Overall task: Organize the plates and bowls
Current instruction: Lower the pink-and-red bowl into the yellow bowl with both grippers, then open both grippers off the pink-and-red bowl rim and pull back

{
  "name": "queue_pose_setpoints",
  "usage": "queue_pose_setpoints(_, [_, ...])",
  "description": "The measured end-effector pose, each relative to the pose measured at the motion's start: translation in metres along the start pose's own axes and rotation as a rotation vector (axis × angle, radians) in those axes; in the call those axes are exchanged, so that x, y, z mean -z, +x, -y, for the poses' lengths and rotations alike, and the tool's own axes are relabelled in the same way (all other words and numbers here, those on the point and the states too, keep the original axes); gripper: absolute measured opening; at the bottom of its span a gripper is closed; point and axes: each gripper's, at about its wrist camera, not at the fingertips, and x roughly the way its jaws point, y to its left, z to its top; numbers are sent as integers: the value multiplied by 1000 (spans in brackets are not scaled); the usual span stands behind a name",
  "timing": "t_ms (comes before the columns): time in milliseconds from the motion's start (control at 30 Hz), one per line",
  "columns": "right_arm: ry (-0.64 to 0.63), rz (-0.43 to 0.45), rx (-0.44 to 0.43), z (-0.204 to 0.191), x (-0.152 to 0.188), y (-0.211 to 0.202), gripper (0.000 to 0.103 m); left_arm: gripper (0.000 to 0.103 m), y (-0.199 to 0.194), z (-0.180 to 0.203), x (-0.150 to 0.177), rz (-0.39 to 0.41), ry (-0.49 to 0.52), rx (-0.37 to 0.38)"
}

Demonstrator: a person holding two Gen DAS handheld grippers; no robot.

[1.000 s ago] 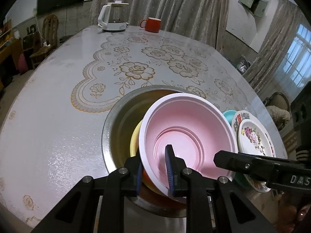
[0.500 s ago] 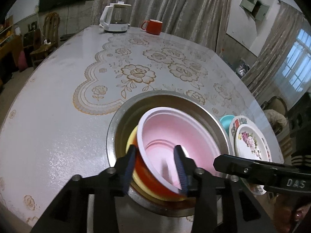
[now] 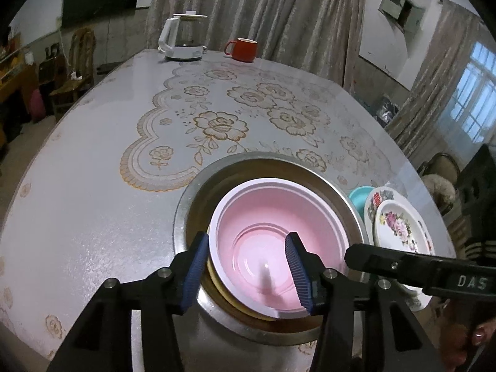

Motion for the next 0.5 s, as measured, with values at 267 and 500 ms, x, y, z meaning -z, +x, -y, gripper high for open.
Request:
queue_pose_setpoints(267, [-12,2,0,0,0,-3,29,49,4,1,-4,1,-20,13])
queue_pose_setpoints(500, [-7,29,13,6,-5,-11,29,59,-12,-10,-9,46,-65,-7])
